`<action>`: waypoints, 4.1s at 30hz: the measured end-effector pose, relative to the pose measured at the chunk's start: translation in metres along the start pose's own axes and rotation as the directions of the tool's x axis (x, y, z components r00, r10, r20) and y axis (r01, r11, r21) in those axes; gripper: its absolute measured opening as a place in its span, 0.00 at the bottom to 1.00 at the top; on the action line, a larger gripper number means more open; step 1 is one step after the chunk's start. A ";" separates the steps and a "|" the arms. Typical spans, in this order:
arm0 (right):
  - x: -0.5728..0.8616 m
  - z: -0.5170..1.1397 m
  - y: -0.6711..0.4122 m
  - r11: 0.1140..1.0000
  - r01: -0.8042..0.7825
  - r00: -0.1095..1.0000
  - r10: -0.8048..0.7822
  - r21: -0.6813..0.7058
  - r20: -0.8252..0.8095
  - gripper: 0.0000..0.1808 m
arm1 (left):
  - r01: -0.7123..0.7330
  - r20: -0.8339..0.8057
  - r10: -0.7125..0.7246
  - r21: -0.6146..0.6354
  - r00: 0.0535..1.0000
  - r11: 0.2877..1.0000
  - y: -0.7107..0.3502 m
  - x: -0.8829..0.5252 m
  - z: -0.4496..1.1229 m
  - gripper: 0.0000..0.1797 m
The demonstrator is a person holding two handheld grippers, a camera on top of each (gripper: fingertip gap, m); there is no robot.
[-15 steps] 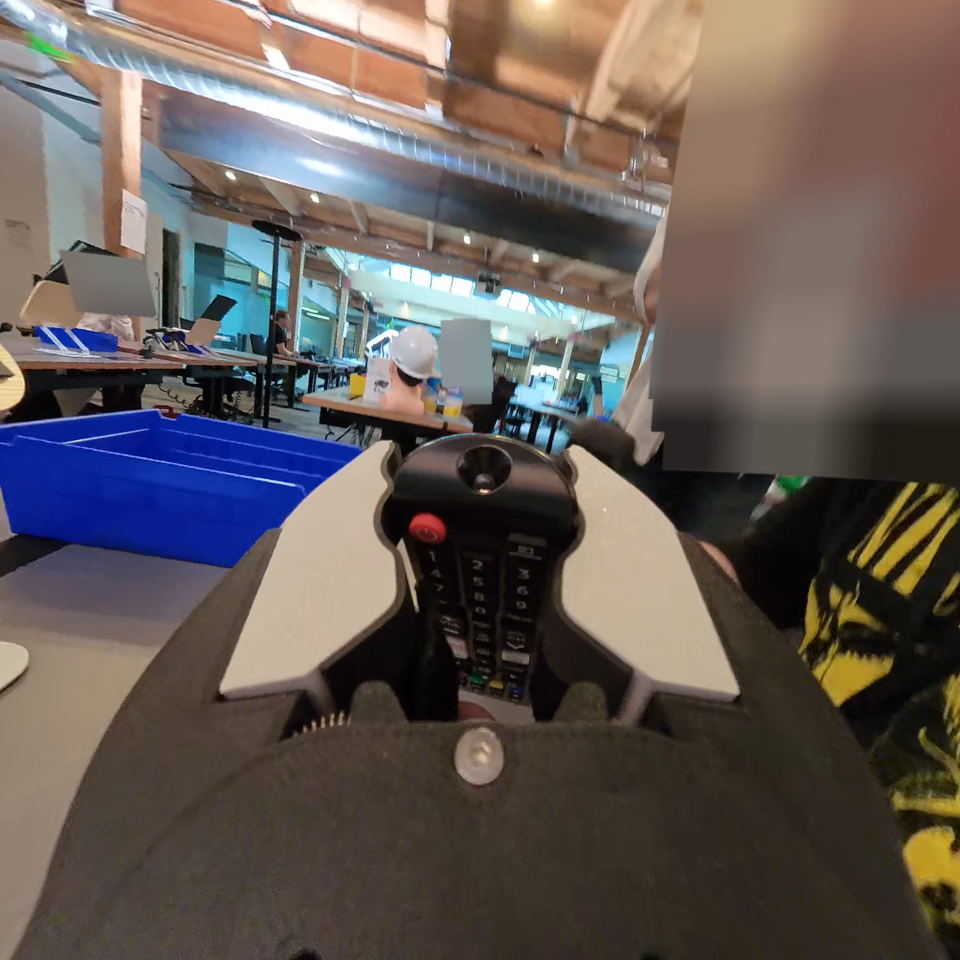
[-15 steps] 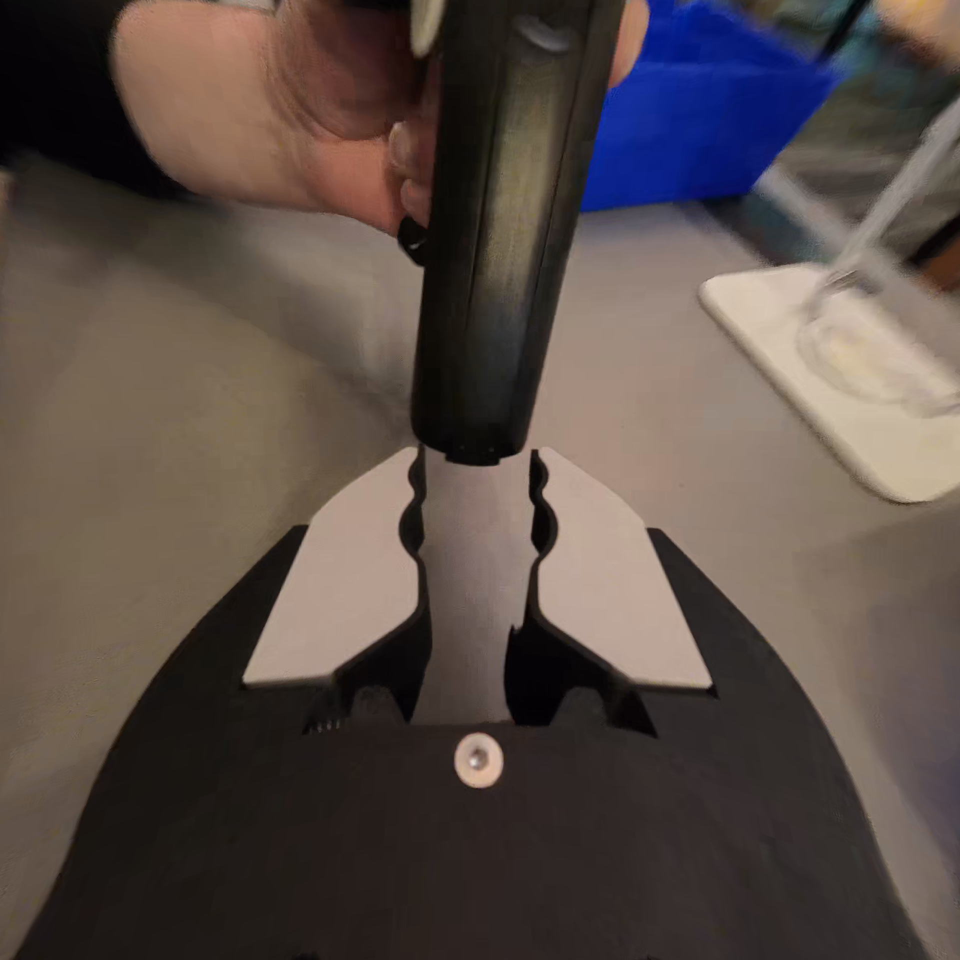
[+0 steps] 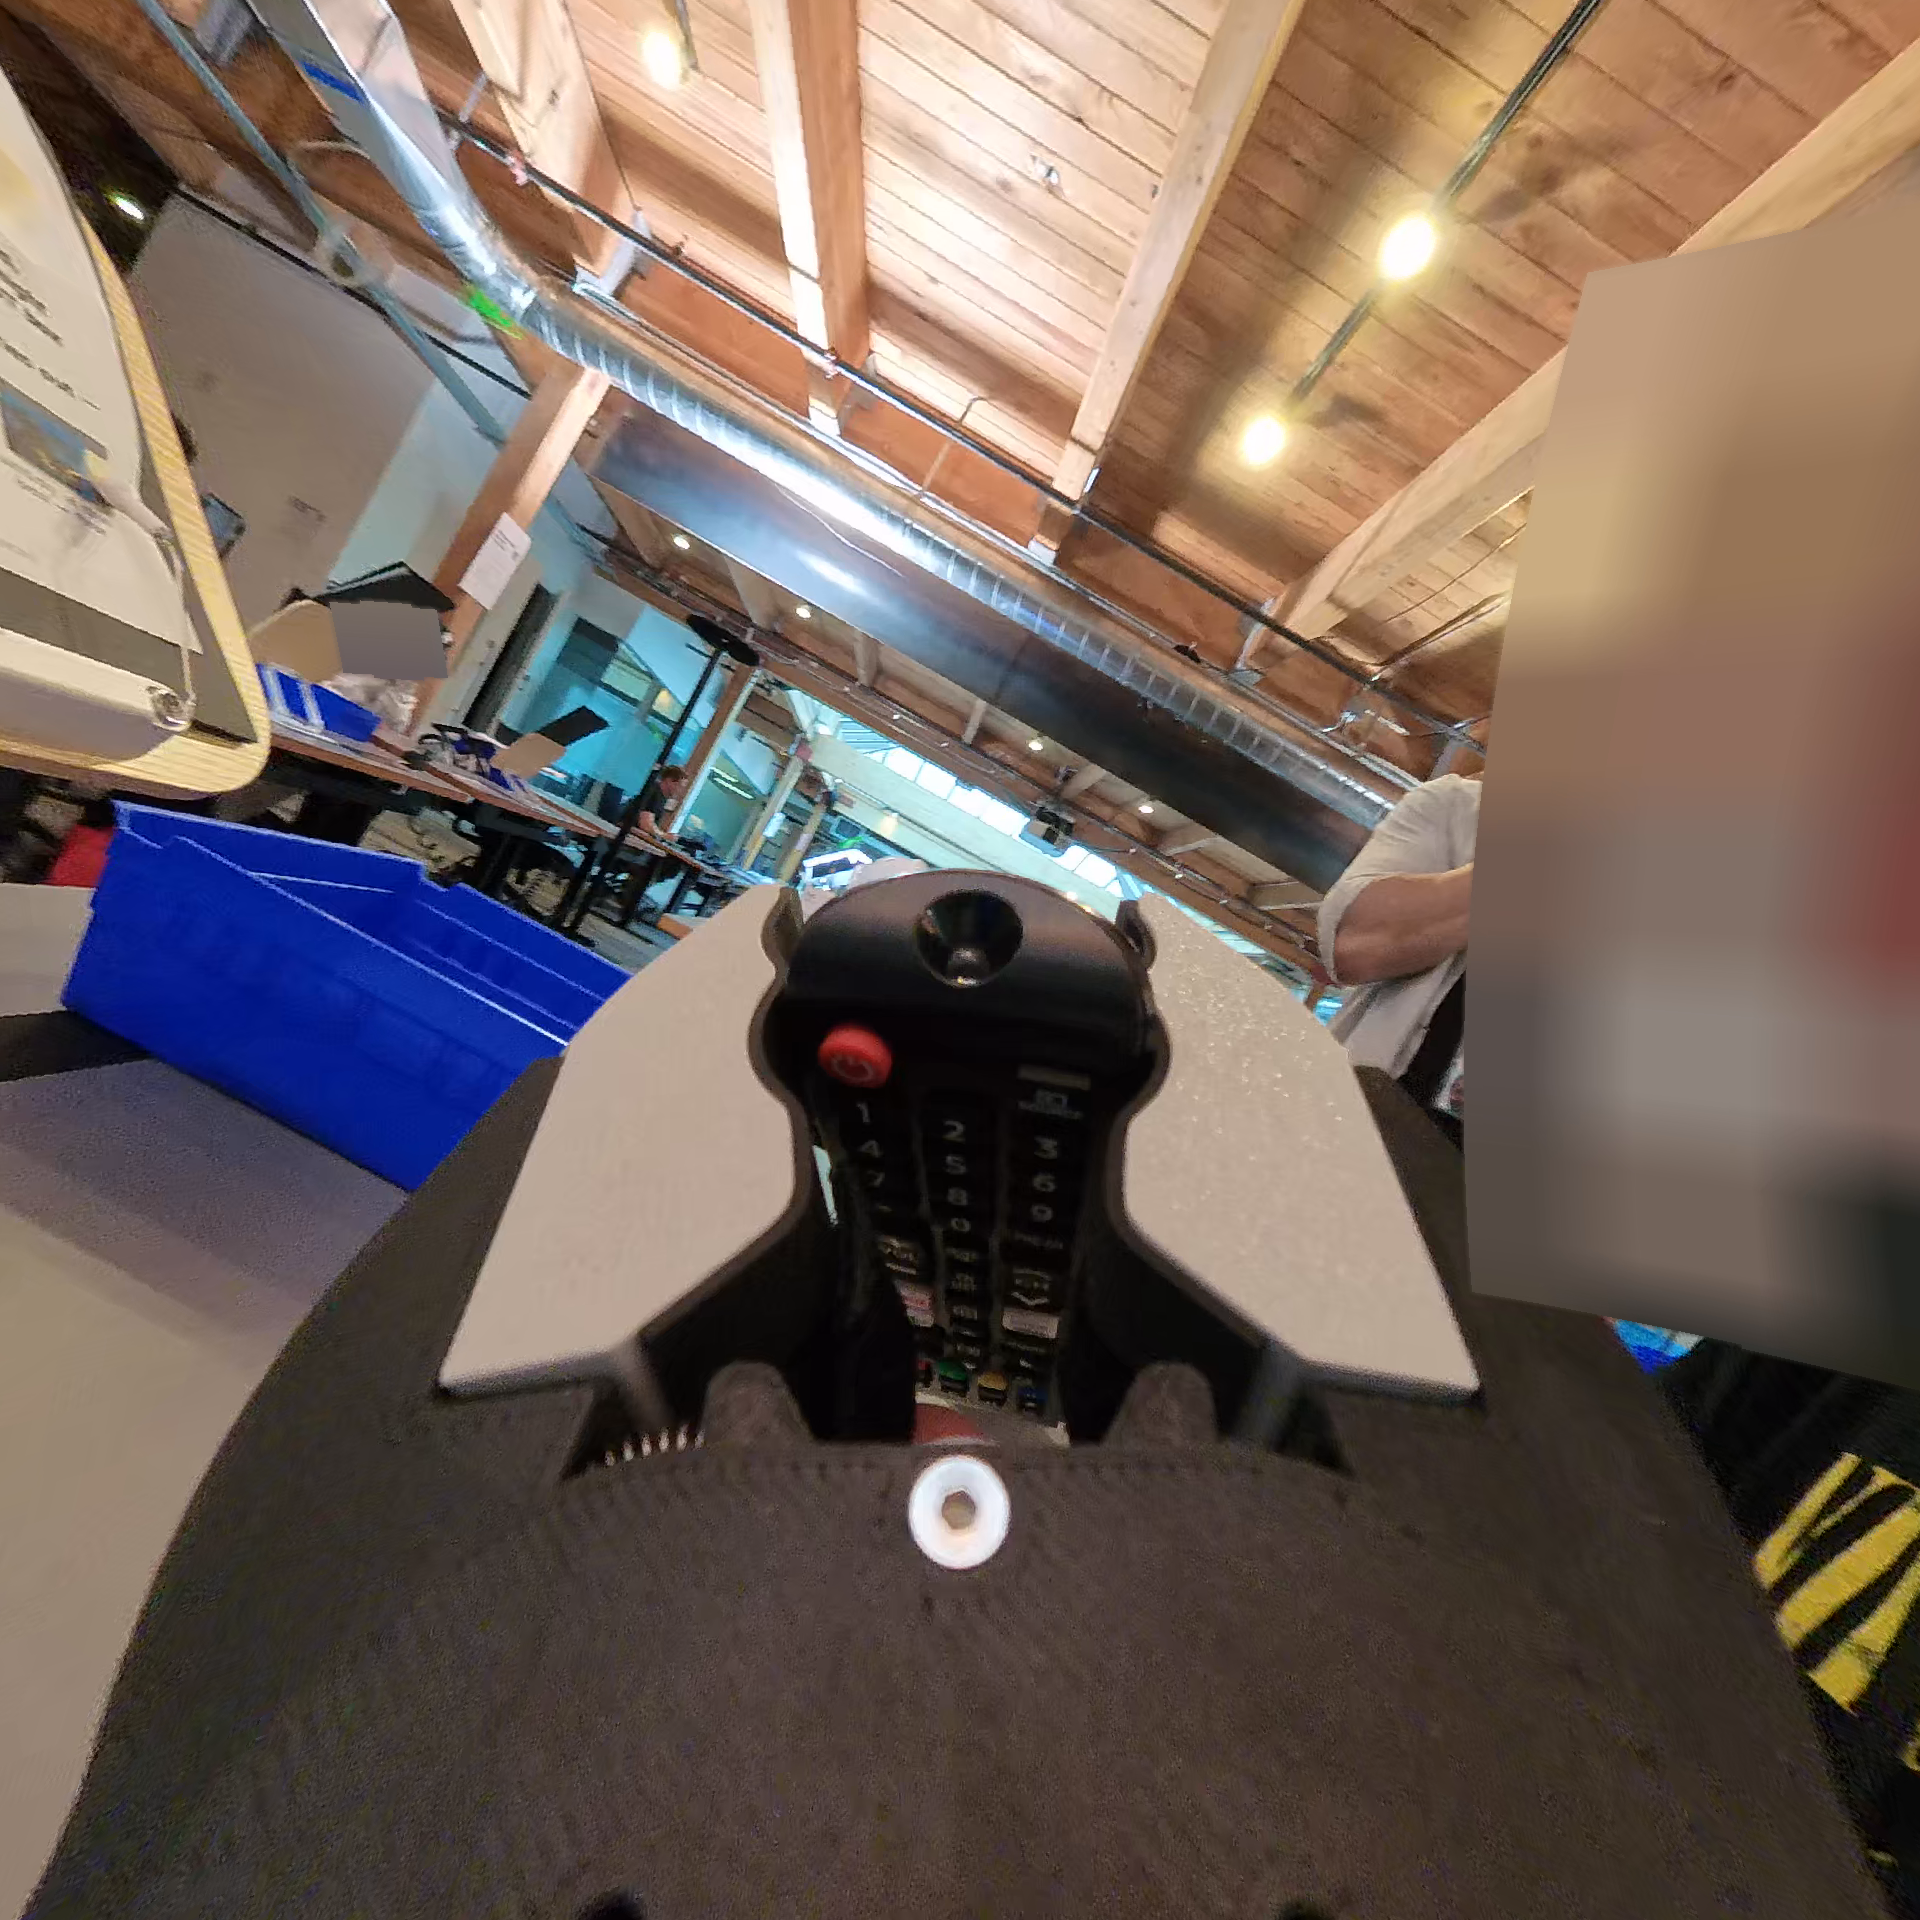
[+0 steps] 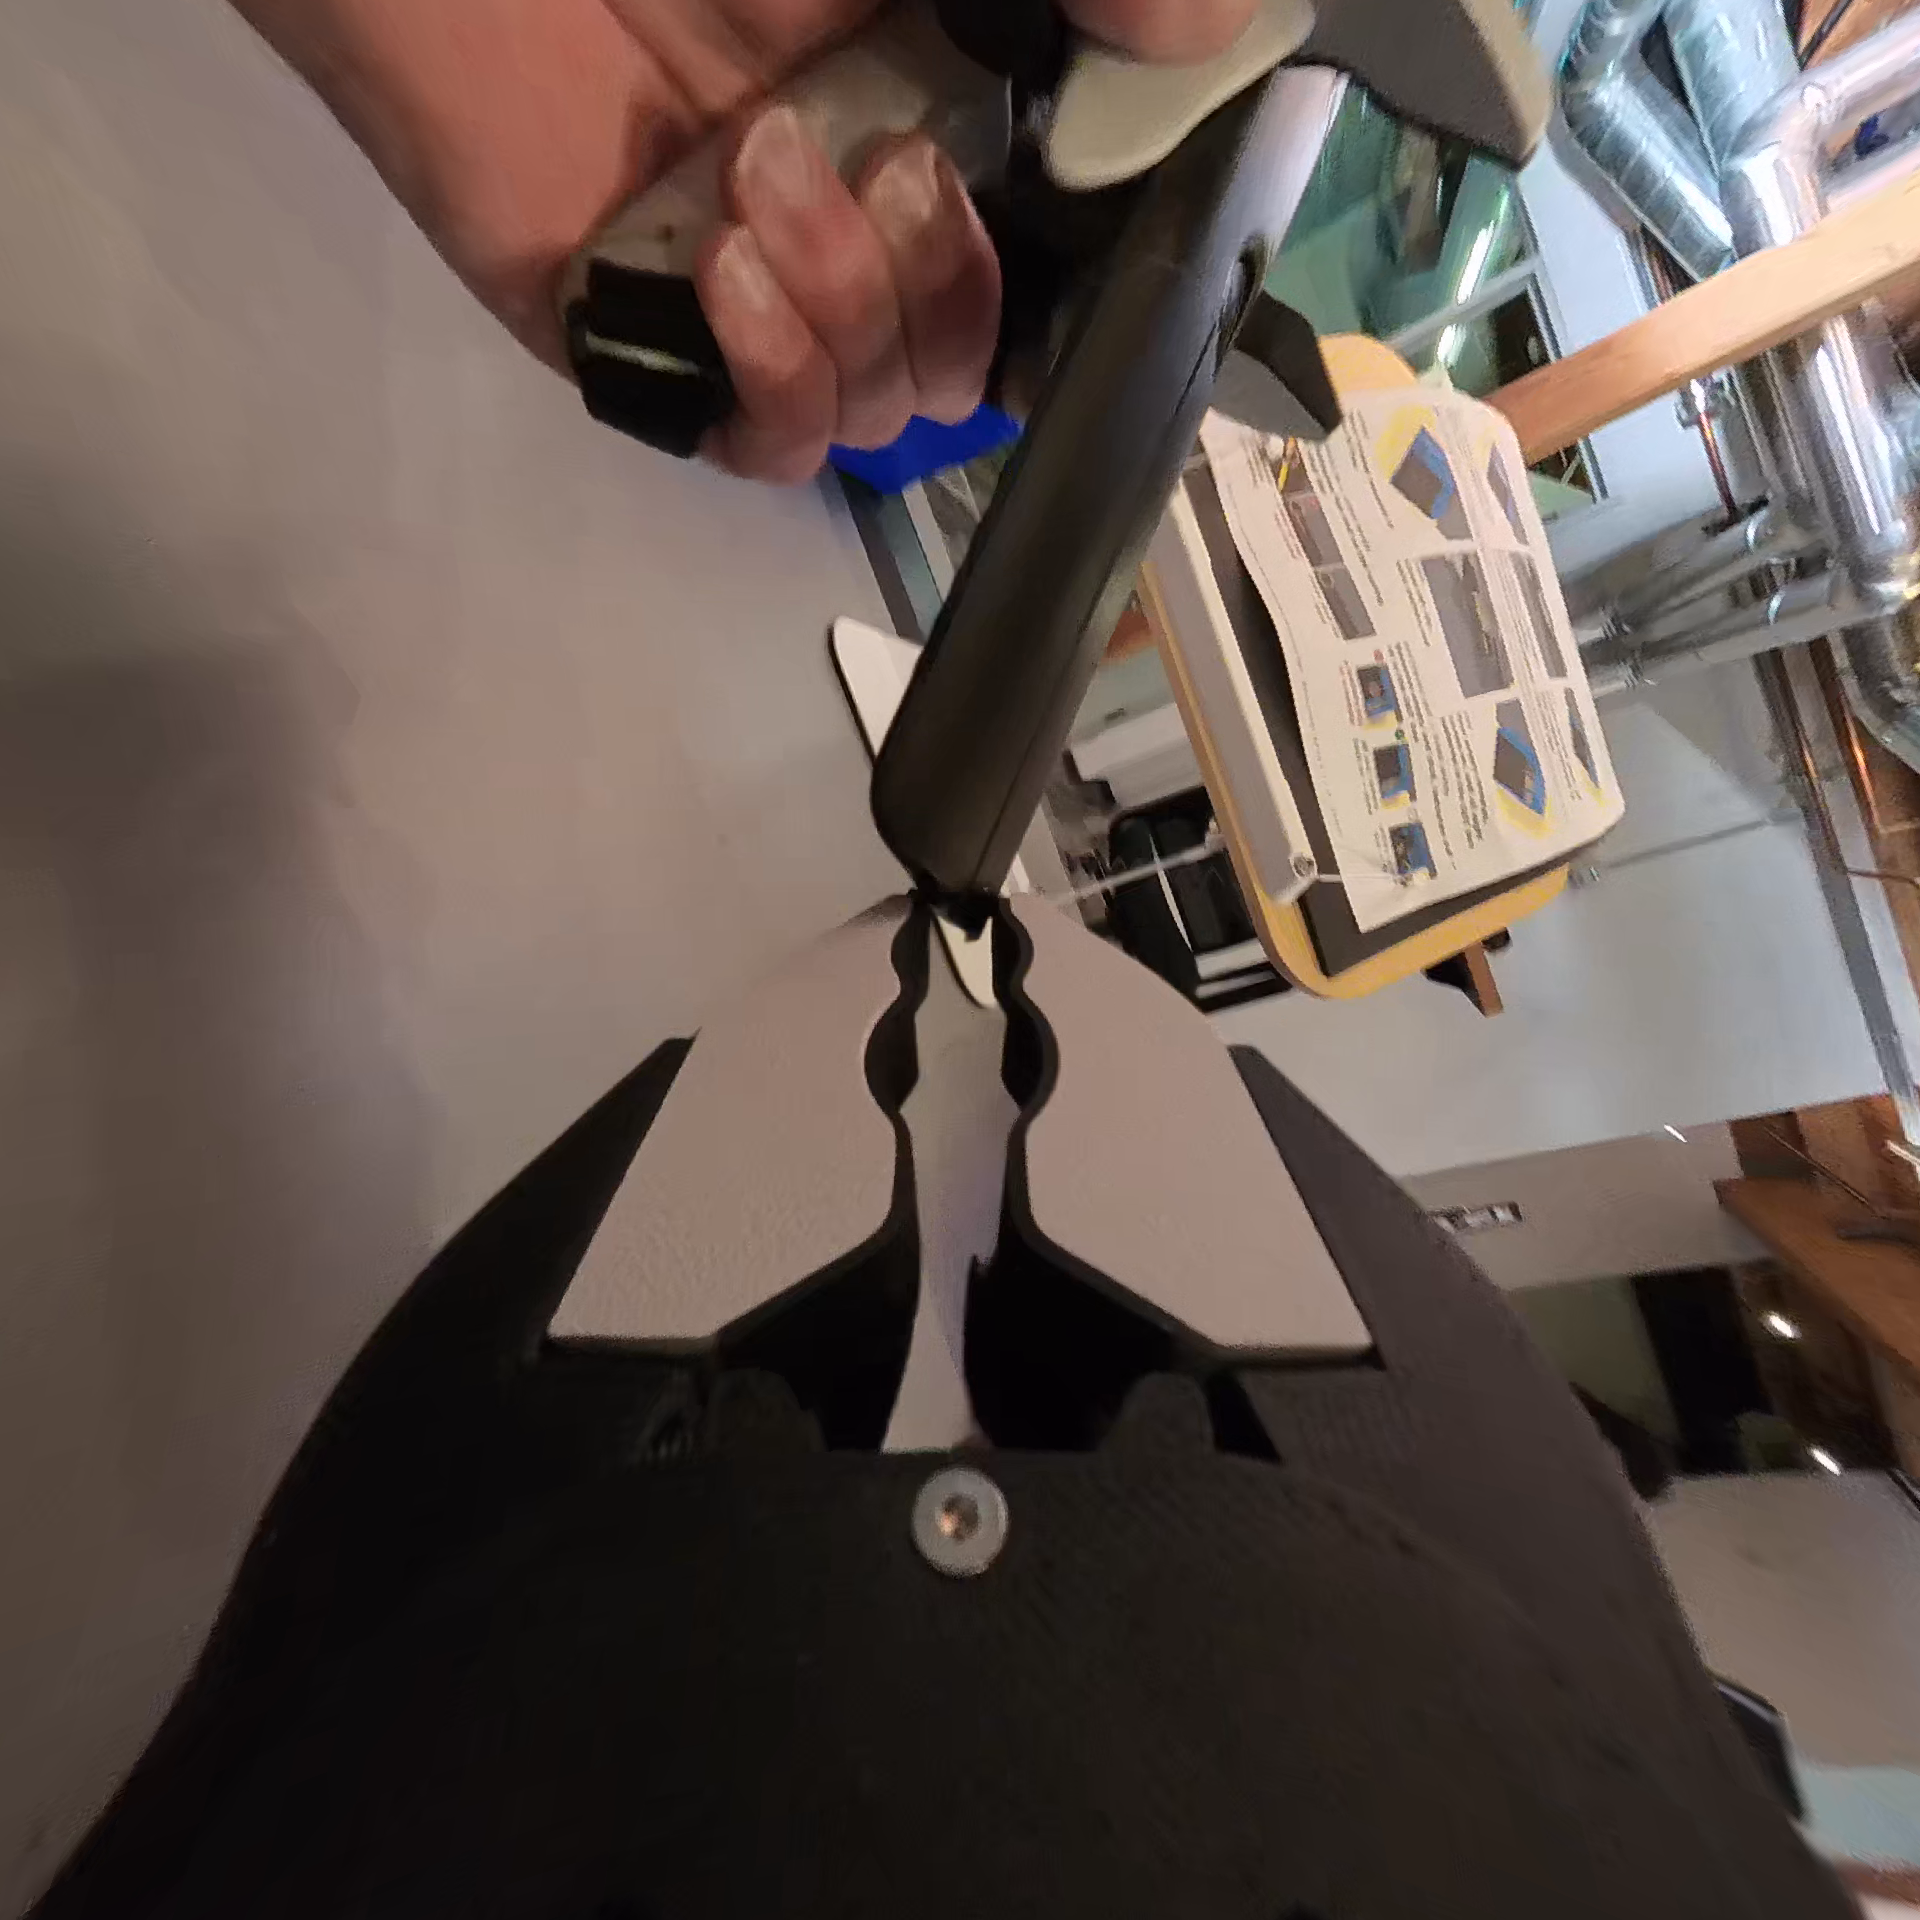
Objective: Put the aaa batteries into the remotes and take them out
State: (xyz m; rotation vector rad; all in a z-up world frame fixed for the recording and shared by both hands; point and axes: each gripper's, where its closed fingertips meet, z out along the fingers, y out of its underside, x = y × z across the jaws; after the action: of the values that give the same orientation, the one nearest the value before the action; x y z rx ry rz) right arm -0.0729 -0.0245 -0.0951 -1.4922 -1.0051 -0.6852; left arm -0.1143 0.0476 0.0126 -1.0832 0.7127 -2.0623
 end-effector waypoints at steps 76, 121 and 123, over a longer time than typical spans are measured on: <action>0.055 0.064 -0.075 0.060 -0.957 -0.225 0.466 -0.284 0.856 0.19 | -0.374 -0.386 0.295 -0.146 0.874 0.916 -0.006 0.032 0.032 0.32; 0.006 0.013 -0.062 0.397 -0.901 -0.219 -0.062 -0.177 0.974 0.11 | -0.529 -0.665 0.144 -0.424 0.733 0.735 0.058 0.056 0.007 0.32; 0.003 0.008 -0.059 0.444 -0.872 -0.278 -0.100 -0.208 0.955 0.11 | -0.540 -0.673 0.154 -0.412 0.723 0.734 0.063 0.057 0.007 0.31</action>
State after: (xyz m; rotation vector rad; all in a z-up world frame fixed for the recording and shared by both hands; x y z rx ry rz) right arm -0.1246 -0.0174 -0.0658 -1.2715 -1.2025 1.7743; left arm -0.1115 -0.0364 -0.0024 -0.4552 1.8419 -1.8423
